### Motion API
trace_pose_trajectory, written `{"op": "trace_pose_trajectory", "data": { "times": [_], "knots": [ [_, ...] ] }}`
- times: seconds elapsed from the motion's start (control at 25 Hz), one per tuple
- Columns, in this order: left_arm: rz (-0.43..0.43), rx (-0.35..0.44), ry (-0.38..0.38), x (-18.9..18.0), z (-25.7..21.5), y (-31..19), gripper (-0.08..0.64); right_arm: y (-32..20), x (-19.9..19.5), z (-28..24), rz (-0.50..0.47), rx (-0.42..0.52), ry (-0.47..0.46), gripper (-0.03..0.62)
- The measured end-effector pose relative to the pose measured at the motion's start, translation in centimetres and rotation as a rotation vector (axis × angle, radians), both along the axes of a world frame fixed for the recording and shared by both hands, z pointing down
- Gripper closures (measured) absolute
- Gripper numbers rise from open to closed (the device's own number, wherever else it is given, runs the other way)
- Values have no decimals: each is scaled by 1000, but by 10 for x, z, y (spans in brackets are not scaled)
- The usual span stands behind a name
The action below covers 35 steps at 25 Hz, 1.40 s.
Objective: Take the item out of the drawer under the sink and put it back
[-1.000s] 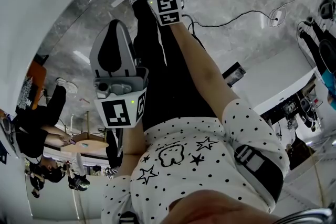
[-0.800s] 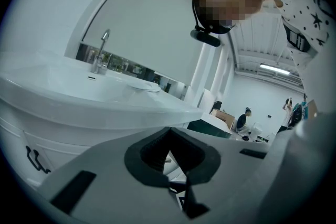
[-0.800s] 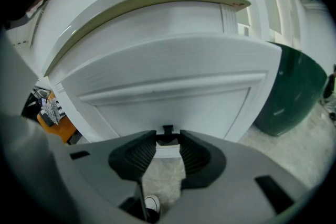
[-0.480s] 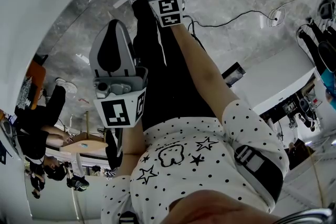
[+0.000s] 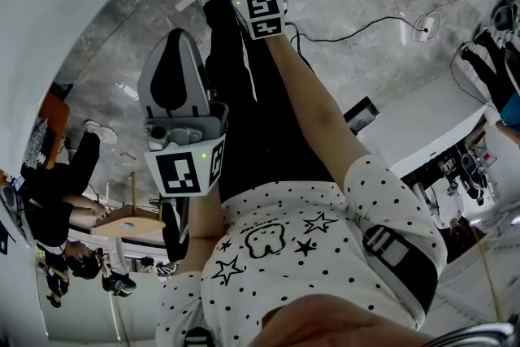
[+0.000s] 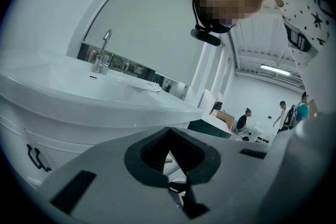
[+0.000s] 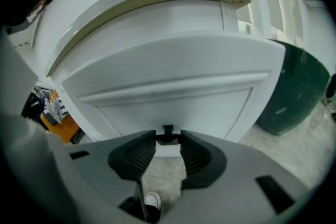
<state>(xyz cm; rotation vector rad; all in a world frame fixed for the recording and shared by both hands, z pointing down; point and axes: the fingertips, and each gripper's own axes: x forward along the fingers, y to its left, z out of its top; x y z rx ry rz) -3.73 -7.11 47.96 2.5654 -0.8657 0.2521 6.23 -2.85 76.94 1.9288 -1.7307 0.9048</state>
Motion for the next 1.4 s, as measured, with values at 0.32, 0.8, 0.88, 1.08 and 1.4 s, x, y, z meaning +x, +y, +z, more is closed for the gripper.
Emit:
{"op": "trace_pose_trajectory", "data": {
  "times": [0.32, 0.8, 0.88, 1.08, 1.4],
  "knots": [
    [6, -8, 16, 2, -1, -4, 557, 1, -1, -16, -53, -8, 43, 454],
    [5, 13, -1, 7, -42, -19, 557, 19, 33, -148, -30, 112, 52, 580],
    [15, 22, -8, 9, -54, -21, 557, 19, 41, -171, -8, 137, 41, 580],
    [-2, 55, -23, 8, -94, -30, 557, 8, 58, -238, 12, 218, 49, 580],
    [-22, 117, 6, 10, -166, -21, 557, 1, 78, -344, 29, 379, 4, 580]
  ]
}}
